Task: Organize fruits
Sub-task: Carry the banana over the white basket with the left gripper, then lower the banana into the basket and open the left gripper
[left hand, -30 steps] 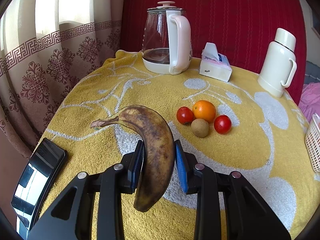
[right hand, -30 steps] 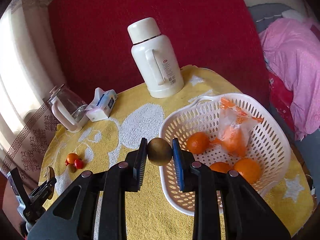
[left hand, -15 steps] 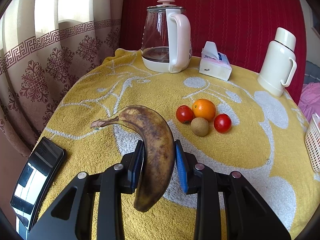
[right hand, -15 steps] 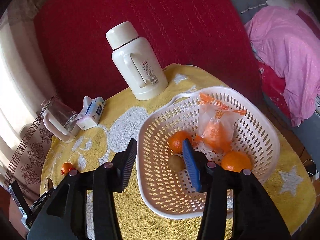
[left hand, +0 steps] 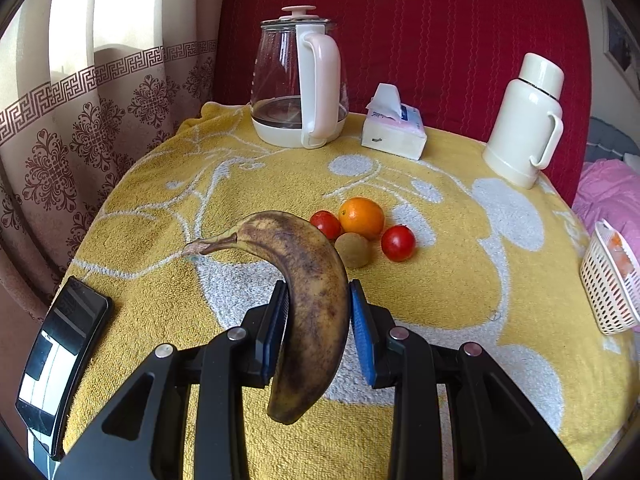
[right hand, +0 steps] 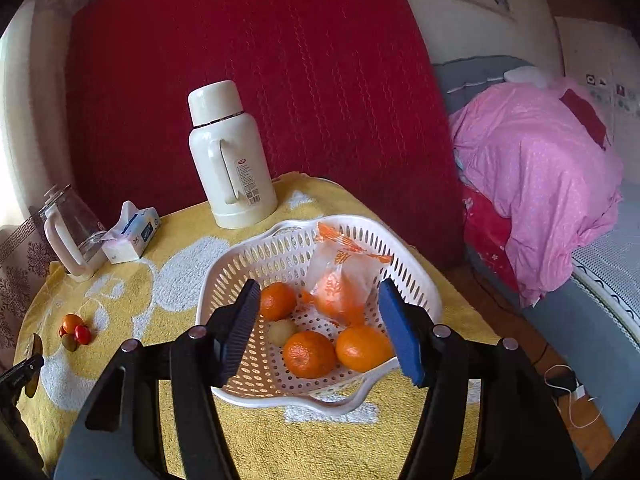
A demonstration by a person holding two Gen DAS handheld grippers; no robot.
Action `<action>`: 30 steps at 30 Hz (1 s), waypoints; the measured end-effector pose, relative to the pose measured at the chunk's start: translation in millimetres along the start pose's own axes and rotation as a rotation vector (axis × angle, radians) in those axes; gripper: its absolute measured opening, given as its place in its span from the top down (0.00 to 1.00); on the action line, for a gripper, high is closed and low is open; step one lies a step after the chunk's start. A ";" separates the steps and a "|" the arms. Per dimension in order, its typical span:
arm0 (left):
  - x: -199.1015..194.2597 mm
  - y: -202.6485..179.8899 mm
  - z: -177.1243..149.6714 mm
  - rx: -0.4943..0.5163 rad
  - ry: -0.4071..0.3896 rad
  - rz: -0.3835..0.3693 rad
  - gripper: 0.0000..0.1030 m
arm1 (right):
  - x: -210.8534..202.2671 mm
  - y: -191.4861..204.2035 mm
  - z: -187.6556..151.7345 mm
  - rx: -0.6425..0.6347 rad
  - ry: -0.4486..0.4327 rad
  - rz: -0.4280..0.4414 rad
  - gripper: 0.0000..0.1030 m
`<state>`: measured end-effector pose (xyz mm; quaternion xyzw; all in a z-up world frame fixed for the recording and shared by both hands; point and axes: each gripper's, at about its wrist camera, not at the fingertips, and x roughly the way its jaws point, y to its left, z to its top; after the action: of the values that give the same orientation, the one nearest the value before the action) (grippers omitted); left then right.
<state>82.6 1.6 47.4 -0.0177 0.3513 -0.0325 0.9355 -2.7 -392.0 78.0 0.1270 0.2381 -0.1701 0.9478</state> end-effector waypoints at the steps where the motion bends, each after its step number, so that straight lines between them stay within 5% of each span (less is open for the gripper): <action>1: -4.0 -6.0 0.4 0.011 -0.005 -0.009 0.70 | -4.8 -1.8 -0.8 -0.018 -0.022 -0.016 0.34; 7: -22.3 -58.6 7.8 0.106 -0.014 -0.095 0.70 | -21.8 -16.2 -8.2 -0.068 -0.092 -0.062 0.30; 30: -18.4 -295.6 23.8 0.369 0.083 -0.469 0.70 | -37.2 -64.0 -18.5 0.222 -0.157 -0.044 0.19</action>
<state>70.2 -291.6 93.9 0.0731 0.3636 -0.3117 0.8748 -65.5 -434.6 70.4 0.2120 0.1456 -0.2257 0.9397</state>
